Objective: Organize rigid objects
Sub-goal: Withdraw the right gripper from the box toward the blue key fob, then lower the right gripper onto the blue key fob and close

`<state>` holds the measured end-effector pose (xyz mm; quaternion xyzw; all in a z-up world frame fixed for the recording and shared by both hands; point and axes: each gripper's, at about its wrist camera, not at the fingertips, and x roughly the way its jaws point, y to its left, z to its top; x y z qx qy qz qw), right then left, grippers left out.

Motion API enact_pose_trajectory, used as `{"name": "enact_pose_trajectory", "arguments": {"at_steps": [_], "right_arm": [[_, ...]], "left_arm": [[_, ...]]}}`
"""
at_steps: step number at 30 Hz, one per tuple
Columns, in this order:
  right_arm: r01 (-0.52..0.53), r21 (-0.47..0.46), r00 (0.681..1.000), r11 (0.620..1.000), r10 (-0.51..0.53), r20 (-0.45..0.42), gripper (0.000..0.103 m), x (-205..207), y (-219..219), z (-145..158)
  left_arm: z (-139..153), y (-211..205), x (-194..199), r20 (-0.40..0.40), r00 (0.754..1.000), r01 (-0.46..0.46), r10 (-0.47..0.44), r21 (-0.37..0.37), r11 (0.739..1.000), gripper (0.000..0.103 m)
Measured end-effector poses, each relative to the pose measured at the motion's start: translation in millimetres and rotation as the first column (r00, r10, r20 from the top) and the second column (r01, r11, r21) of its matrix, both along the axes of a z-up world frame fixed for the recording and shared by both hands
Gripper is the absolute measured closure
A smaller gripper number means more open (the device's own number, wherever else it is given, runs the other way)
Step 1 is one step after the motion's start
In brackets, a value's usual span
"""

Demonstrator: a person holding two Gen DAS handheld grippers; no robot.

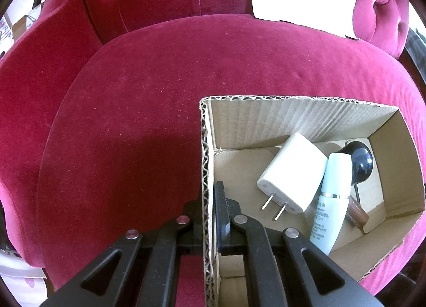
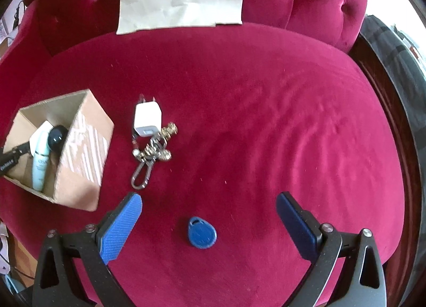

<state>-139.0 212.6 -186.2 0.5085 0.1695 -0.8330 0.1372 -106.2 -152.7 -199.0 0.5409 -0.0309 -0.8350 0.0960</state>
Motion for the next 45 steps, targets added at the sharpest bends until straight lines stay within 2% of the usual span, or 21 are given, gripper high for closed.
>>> {"name": "enact_pose_trajectory", "arguments": {"at_steps": [21,32,34,35,36,37,39,40,41,45], "right_arm": [[0.007,0.031,0.996,0.999,-0.009,0.085,0.001,-1.2,21.0,-41.3],[-0.007,0.016,0.997,1.0,0.006,0.073,0.004,1.1,25.2,-40.4],[-0.014,0.011,0.998,1.0,0.013,0.066,0.009,4.4,25.2,-39.5],[-0.015,0.008,0.998,1.0,0.014,0.059,0.016,5.5,25.2,-37.6],[-0.016,0.004,0.998,1.0,0.016,0.054,0.028,8.4,29.3,-38.8],[-0.02,0.0,0.999,1.0,0.02,0.045,0.035,9.8,28.9,-35.8],[-0.017,-0.005,0.999,1.0,0.017,0.038,0.065,10.7,29.1,-33.5],[-0.007,-0.01,0.999,1.0,0.007,0.035,0.072,10.5,30.0,-33.1],[0.0,-0.013,0.999,1.0,0.0,0.035,0.075,10.2,30.6,-33.2],[0.005,-0.012,0.999,1.0,-0.004,0.031,0.076,9.0,31.5,-32.3]], "left_arm": [[-0.9,-5.3,-9.2,-0.001,1.0,-0.003,0.003,-0.003,1.0,0.099],[-1.2,-5.5,-8.6,0.0,1.0,-0.005,0.005,-0.01,1.0,0.099],[-1.1,-7.2,-10.4,0.0,1.0,-0.006,0.006,-0.01,1.0,0.099],[-1.1,-8.3,-11.5,0.0,1.0,-0.006,0.006,-0.01,1.0,0.099],[-1.1,-7.7,-11.7,0.0,1.0,-0.005,0.005,-0.01,1.0,0.099],[-1.1,-8.7,-12.8,0.0,1.0,-0.005,0.005,-0.01,1.0,0.099],[-1.3,-6.2,-11.0,0.0,1.0,-0.006,0.006,-0.01,1.0,0.099],[-1.3,-6.5,-11.5,-0.001,1.0,-0.006,0.006,-0.01,1.0,0.099],[-1.1,-6.6,-12.2,-0.001,1.0,-0.007,0.007,-0.009,1.0,0.099],[-0.8,-9.6,-16.6,0.0,1.0,-0.008,0.008,-0.011,1.0,0.099]]}}
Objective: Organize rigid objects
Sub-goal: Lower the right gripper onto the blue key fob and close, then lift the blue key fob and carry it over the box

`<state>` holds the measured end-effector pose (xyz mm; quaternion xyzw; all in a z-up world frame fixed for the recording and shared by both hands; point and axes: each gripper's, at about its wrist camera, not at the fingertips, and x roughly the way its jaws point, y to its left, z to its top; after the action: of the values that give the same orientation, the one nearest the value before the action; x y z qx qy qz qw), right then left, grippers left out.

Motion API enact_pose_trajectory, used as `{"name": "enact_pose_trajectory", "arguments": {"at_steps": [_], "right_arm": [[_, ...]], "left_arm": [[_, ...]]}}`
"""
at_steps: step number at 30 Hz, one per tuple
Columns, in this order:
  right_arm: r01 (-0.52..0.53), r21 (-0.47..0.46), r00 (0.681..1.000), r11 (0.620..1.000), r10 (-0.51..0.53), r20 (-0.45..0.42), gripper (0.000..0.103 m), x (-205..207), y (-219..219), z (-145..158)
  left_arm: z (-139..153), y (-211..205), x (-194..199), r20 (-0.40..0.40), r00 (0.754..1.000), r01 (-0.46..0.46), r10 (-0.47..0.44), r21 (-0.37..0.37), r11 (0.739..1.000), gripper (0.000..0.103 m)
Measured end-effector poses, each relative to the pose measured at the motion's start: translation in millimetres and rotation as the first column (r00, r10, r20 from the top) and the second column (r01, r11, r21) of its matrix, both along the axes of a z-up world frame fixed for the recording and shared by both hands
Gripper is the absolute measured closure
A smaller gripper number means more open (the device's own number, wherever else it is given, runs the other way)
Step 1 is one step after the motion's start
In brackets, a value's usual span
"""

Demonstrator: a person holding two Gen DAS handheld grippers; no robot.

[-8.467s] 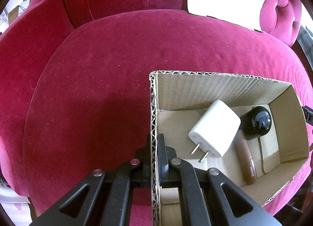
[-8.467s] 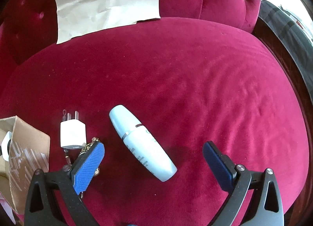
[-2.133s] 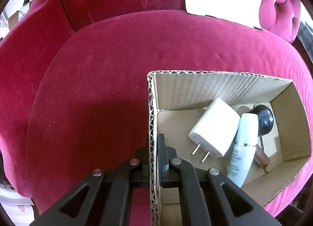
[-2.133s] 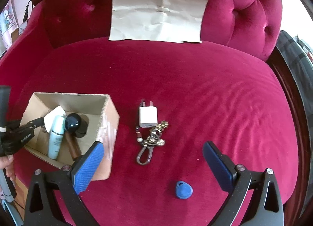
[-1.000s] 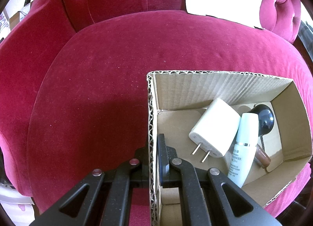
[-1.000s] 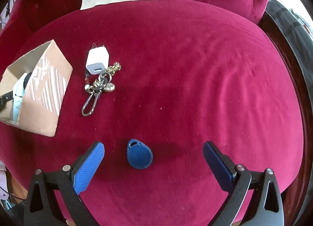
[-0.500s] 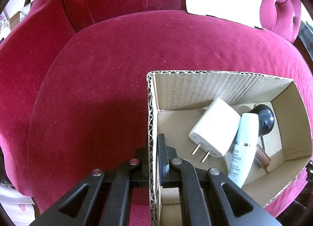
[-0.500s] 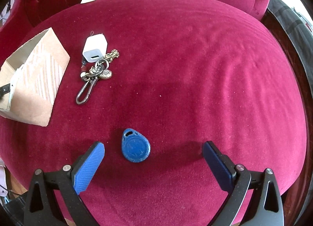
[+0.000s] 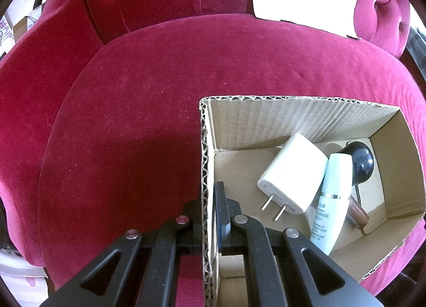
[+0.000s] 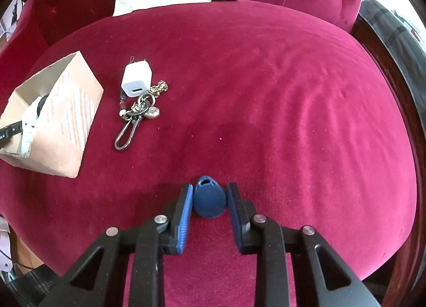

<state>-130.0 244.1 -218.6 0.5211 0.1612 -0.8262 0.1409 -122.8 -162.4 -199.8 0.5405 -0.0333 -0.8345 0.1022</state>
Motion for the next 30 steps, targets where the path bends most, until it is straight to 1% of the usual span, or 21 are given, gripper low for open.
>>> {"name": "enact_pose_trajectory", "arguments": {"at_steps": [6,7,8,11,16,22,23,24,27,30], "right_arm": [[0.016,-0.003,1.0,1.0,-0.017,-0.008,0.075,-3.8,-0.7,5.6],[0.023,-0.004,1.0,1.0,-0.023,-0.007,0.075,2.5,-3.3,8.3],[0.024,-0.006,1.0,1.0,-0.024,-0.007,0.076,-2.1,-5.3,14.0],[0.026,-0.007,0.999,1.0,-0.026,-0.019,0.075,1.2,-11.3,21.8],[0.016,-0.019,0.998,1.0,-0.017,-0.059,0.075,4.0,-22.5,40.0],[-0.017,-0.033,0.994,0.999,0.013,-0.109,0.075,6.4,-41.7,59.4],[-0.025,-0.034,0.993,0.999,0.021,-0.117,0.075,-2.1,-44.2,61.1],[-0.03,-0.036,0.992,0.999,0.025,-0.125,0.075,6.5,-49.5,65.7],[-0.051,-0.048,0.988,0.998,0.044,-0.148,0.075,12.3,-58.5,75.6],[-0.071,-0.067,0.986,0.995,0.06,-0.158,0.075,10.3,-67.6,78.0]], "left_arm": [[0.5,-5.8,-7.0,0.0,1.0,-0.001,0.001,0.002,1.0,0.099],[0.6,-6.8,-8.2,0.0,1.0,-0.001,0.001,0.003,1.0,0.099],[0.7,-8.1,-9.6,0.0,1.0,-0.001,0.001,0.004,1.0,0.099],[1.5,-11.5,-11.4,-0.001,1.0,0.002,-0.002,0.003,1.0,0.099],[2.3,-16.6,-10.1,-0.002,1.0,0.001,-0.001,0.003,1.0,0.099],[3.0,-25.3,-17.5,-0.001,1.0,0.001,-0.001,0.008,1.0,0.099],[3.1,-27.0,-19.1,-0.001,1.0,0.0,0.0,0.009,1.0,0.099],[3.1,-27.9,-20.1,-0.001,1.0,0.0,0.0,0.009,1.0,0.099],[3.0,-28.0,-22.5,-0.002,1.0,-0.001,0.001,0.009,1.0,0.099],[3.0,-34.3,-25.9,-0.001,1.0,0.002,-0.002,0.008,1.0,0.099]]}}
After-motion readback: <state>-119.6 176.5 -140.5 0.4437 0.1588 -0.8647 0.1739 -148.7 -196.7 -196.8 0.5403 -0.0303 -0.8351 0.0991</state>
